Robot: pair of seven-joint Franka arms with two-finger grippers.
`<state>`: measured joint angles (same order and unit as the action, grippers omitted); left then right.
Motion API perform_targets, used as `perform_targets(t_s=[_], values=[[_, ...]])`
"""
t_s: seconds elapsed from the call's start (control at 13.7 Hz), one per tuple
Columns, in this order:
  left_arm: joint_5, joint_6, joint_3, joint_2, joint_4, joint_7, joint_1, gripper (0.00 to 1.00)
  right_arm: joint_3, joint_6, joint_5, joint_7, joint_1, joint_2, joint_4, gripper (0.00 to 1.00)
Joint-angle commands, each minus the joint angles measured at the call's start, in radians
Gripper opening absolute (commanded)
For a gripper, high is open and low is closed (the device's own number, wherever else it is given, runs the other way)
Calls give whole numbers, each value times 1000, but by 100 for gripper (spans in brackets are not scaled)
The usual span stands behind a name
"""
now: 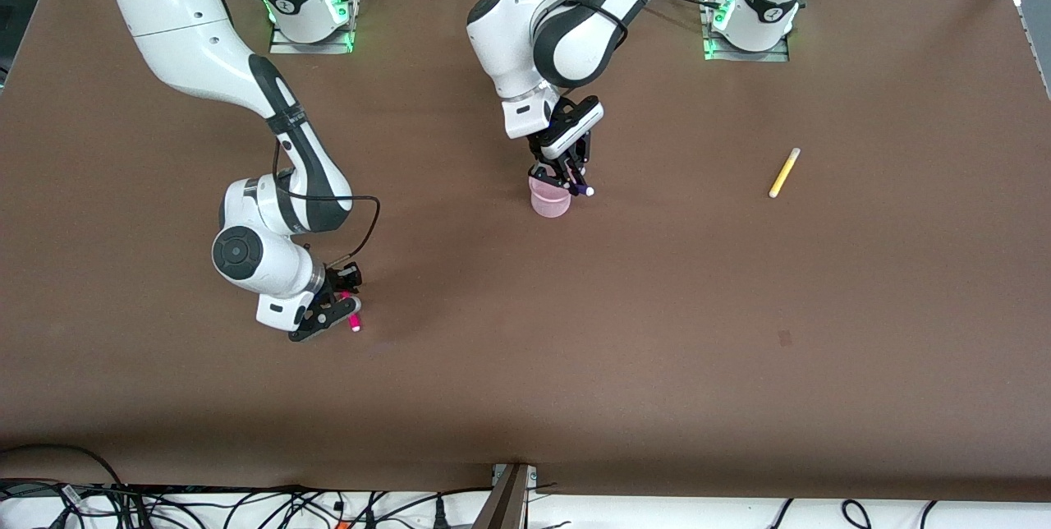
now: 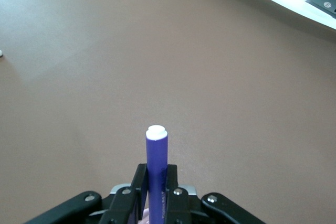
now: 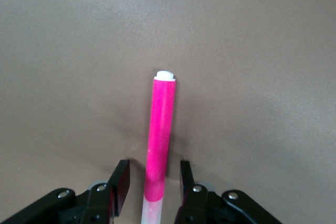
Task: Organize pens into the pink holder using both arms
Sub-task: 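Lower the pen into the cup while the right gripper grasps the pink pen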
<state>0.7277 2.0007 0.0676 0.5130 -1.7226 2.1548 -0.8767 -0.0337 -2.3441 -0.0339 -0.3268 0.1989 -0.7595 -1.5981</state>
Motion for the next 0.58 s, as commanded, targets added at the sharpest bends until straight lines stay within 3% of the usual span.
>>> perform_targets(t_s=[0.0,0.15,0.22,0.44,0.51], values=[[27,-17,-14,19,46,31,-16,48,-5,-35,-12,-23,-7,-9,-6,29],[27,-17,-14,18,54,23,-15,81,-3,-46,-11,-23,-7,-11,-3,10],[29,-19,-14,18,54,20,-15,93,-5,-46,-11,-23,-7,-11,-2,3],[26,-39,-28,-28,55,-24,10,98,-3,-44,-11,-24,-7,-6,1,0],[4,-39,-25,-59,57,-92,60,98,-3,-44,-9,-24,-7,-1,3,0]])
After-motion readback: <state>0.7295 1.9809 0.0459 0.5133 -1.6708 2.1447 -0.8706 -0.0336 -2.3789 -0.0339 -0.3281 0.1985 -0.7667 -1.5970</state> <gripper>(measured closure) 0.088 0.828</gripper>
